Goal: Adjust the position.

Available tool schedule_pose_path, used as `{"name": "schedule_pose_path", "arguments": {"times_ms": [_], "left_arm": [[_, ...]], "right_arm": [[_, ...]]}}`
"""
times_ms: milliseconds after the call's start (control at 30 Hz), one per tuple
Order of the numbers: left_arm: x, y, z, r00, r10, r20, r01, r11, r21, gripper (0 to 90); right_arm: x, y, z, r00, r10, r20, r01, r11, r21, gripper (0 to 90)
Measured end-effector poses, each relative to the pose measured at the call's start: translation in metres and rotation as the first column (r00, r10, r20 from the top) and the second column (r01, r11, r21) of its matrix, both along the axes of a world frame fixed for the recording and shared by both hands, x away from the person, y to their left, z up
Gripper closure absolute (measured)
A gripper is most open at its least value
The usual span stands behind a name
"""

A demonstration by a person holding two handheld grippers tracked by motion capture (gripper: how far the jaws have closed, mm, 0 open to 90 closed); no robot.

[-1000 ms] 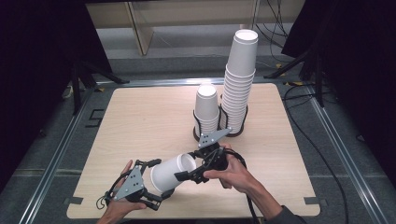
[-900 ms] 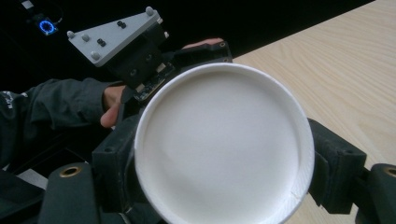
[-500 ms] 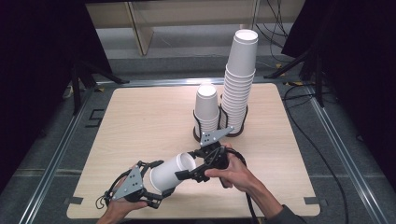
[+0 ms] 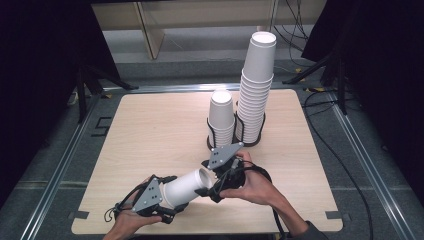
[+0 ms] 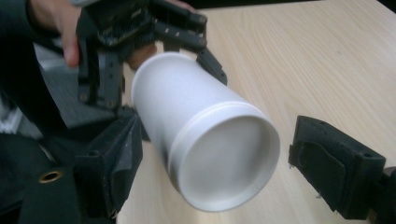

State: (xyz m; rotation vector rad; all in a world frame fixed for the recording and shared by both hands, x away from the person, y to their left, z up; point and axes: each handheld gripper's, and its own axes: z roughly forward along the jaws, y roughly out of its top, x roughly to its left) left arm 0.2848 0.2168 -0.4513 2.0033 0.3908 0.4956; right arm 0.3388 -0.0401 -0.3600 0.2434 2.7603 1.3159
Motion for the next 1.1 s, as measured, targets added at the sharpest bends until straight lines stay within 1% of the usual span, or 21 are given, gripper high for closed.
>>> {"name": "schedule_pose_path", "arguments": {"times_ms": [67,133,167,233,267,333,433,533,567,600,633,700,733,767,800,900,933,967,1000,1067,1100], "left_arm": [[0.000,-0.001,0.000,1.0000,0.000,-0.005,0.000,0.9994,0.035,14.4],[-0.001,-0.002,0.000,1.0000,-0.004,-0.001,0.005,0.9964,0.084,14.4],[-0.002,-0.003,-0.001,0.9999,-0.005,-0.010,0.006,0.9959,0.090,14.4],[-0.003,-0.005,-0.001,0.9997,-0.017,-0.017,0.019,0.9931,0.116,14.4],[-0.003,-0.007,-0.002,0.9997,-0.020,-0.012,0.022,0.9927,0.118,14.4],[-0.005,-0.008,-0.001,0.9994,-0.029,-0.016,0.032,0.9868,0.159,14.4],[-0.006,-0.010,-0.001,0.9992,-0.039,-0.011,0.040,0.9829,0.180,14.4],[-0.007,-0.011,0.000,0.9986,-0.052,-0.006,0.052,0.9788,0.198,14.4],[-0.008,-0.011,0.001,0.9986,-0.052,-0.004,0.052,0.9788,0.198,14.4],[-0.008,-0.011,0.002,0.9981,-0.062,-0.003,0.061,0.9747,0.215,14.4],[-0.008,-0.012,0.001,0.9980,-0.063,0.000,0.061,0.9772,0.203,14.4],[-0.008,-0.012,0.002,0.9974,-0.072,0.008,0.069,0.9741,0.216,14.4],[-0.009,-0.012,0.003,0.9971,-0.075,0.008,0.072,0.9720,0.224,14.4],[-0.009,-0.011,0.004,0.9960,-0.087,0.020,0.079,0.9637,0.255,14.4],[-0.010,-0.013,0.003,0.9968,-0.079,0.014,0.074,0.9720,0.223,14.4],[-0.011,-0.012,0.006,0.9950,-0.097,0.024,0.088,0.9659,0.243,14.5],[-0.011,-0.013,0.006,0.9949,-0.097,0.028,0.088,0.9705,0.224,14.6],[-0.011,-0.014,0.006,0.9947,-0.099,0.029,0.090,0.9706,0.223,14.6],[-0.011,-0.014,0.006,0.9942,-0.103,0.031,0.093,0.9697,0.226,14.6],[-0.012,-0.013,0.007,0.9935,-0.110,0.027,0.100,0.9646,0.244,14.6],[-0.012,-0.014,0.006,0.9933,-0.112,0.028,0.102,0.9654,0.240,14.6]], "right_arm": [[-0.006,0.003,0.002,0.9986,0.011,0.052,-0.008,0.998,-0.064,17.6],[-0.009,0.007,0.003,0.9887,0.068,0.133,-0.052,0.991,-0.121,18.1],[-0.015,0.008,0.002,0.9944,0.039,0.098,-0.025,0.989,-0.145,18.3],[-0.016,0.014,-0.001,0.9873,0.078,0.139,-0.052,0.982,-0.179,18.4],[-0.017,0.016,-0.003,0.9857,0.089,0.143,-0.059,0.978,-0.199,18.5],[-0.019,0.021,-0.008,0.9817,0.109,0.156,-0.070,0.969,-0.236,18.9],[-0.021,0.026,-0.013,0.9769,0.124,0.174,-0.072,0.958,-0.276,19.0],[-0.020,0.031,-0.019,0.9642,0.158,0.213,-0.082,0.943,-0.323,19.0],[-0.022,0.033,-0.020,0.9649,0.163,0.205,-0.087,0.937,-0.337,19.2],[-0.023,0.034,-0.021,0.9667,0.161,0.199,-0.085,0.936,-0.341,19.4],[-0.022,0.036,-0.023,0.9641,0.172,0.202,-0.093,0.932,-0.350,19.4],[-0.023,0.038,-0.025,0.9645,0.180,0.194,-0.099,0.926,-0.364,19.2],[-0.022,0.039,-0.026,0.9608,0.194,0.198,-0.109,0.921,-0.375,19.2],[-0.023,0.040,-0.028,0.9622,0.198,0.187,-0.117,0.920,-0.374,19.2],[-0.023,0.040,-0.029,0.9638,0.200,0.176,-0.123,0.920,-0.373,19.1],[-0.023,0.043,-0.034,0.9609,0.218,0.171,-0.136,0.910,-0.392,18.9],[-0.022,0.043,-0.035,0.9582,0.225,0.177,-0.138,0.906,-0.400,18.9],[-0.020,0.044,-0.037,0.9502,0.251,0.185,-0.156,0.896,-0.417,19.0],[-0.020,0.045,-0.038,0.9503,0.253,0.181,-0.157,0.892,-0.423,19.5],[-0.023,0.046,-0.039,0.9605,0.234,0.150,-0.157,0.901,-0.405,20.6],[-0.023,0.046,-0.039,0.9596,0.240,0.147,-0.161,0.898,-0.409,21.0]]}}
